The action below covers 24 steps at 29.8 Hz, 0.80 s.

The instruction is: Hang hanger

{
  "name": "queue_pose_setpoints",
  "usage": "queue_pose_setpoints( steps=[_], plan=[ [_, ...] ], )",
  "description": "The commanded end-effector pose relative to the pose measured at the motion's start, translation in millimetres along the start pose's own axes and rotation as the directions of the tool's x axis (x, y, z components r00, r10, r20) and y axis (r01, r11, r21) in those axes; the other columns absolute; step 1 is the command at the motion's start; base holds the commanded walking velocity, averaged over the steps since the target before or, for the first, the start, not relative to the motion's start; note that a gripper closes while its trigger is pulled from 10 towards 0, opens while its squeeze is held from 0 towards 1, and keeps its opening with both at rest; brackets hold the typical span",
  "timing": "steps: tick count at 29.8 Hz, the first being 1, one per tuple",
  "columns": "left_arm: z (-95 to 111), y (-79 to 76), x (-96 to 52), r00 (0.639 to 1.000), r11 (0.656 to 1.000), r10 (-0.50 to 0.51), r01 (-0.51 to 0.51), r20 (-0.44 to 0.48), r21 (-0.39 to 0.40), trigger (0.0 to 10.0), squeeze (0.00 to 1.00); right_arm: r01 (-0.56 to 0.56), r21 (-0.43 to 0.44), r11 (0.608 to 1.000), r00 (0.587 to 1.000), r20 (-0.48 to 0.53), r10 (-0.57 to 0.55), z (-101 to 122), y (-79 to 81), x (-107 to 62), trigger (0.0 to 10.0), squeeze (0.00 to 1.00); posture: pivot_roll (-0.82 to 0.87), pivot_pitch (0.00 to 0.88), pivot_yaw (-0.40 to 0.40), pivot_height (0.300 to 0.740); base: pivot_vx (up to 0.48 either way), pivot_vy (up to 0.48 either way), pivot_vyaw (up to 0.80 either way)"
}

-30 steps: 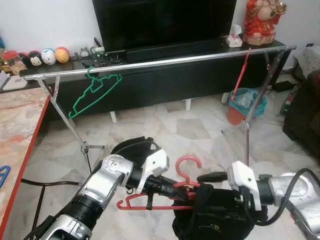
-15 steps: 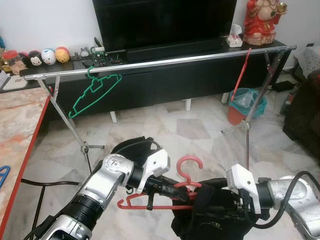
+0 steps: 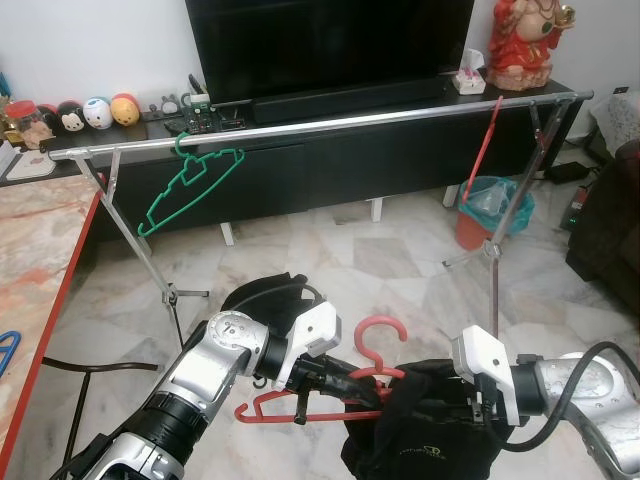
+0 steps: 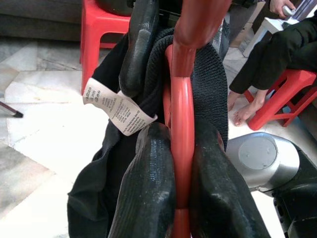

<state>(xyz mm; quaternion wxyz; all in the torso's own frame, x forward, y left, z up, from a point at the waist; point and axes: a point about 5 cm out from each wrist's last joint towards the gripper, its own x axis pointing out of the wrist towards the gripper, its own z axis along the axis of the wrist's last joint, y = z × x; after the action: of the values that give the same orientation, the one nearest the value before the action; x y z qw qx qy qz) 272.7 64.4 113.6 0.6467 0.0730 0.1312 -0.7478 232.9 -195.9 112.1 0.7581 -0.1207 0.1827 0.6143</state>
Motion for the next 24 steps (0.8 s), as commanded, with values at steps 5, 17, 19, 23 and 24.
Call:
queue_pose_setpoints(
  steps=[5,17,19,23,24],
  plan=[
    [8.6,0.6,-0.9,1.000,1.000,-0.008,0.007,0.022,0.028,10.0,0.00,-0.060,-0.020,0.998,0.998,0.018,0.060,3.0,5.5,7.5,0.0,0.00,-0.09,0.000,0.052,0.740,0.000,0.000,0.00],
    [6.8,0.6,-2.0,1.000,0.999,0.000,0.000,0.006,0.040,10.0,0.00,-0.075,-0.018,0.997,0.997,0.029,0.075,5.4,6.6,8.2,0.0,0.00,-0.09,0.000,0.053,0.740,0.000,0.000,0.00],
    [6.5,0.7,-2.0,1.000,0.999,0.001,-0.001,0.005,0.038,10.0,0.00,-0.076,-0.017,0.997,0.997,0.029,0.076,5.6,6.6,8.3,0.0,0.00,-0.09,0.000,0.053,0.740,0.000,0.000,0.00],
    [6.7,1.0,-2.3,1.000,0.999,0.005,-0.005,0.007,0.035,10.0,0.00,-0.080,-0.017,0.997,0.996,0.030,0.080,6.3,7.3,8.3,0.0,0.00,-0.09,0.000,0.051,0.740,0.000,0.000,0.00],
    [6.7,1.0,-2.4,1.000,0.999,0.005,-0.006,0.007,0.035,10.0,0.01,-0.080,-0.017,0.997,0.996,0.030,0.080,6.3,7.2,8.3,0.0,0.00,-0.09,0.000,0.051,0.740,0.000,0.000,0.00]
  ],
)
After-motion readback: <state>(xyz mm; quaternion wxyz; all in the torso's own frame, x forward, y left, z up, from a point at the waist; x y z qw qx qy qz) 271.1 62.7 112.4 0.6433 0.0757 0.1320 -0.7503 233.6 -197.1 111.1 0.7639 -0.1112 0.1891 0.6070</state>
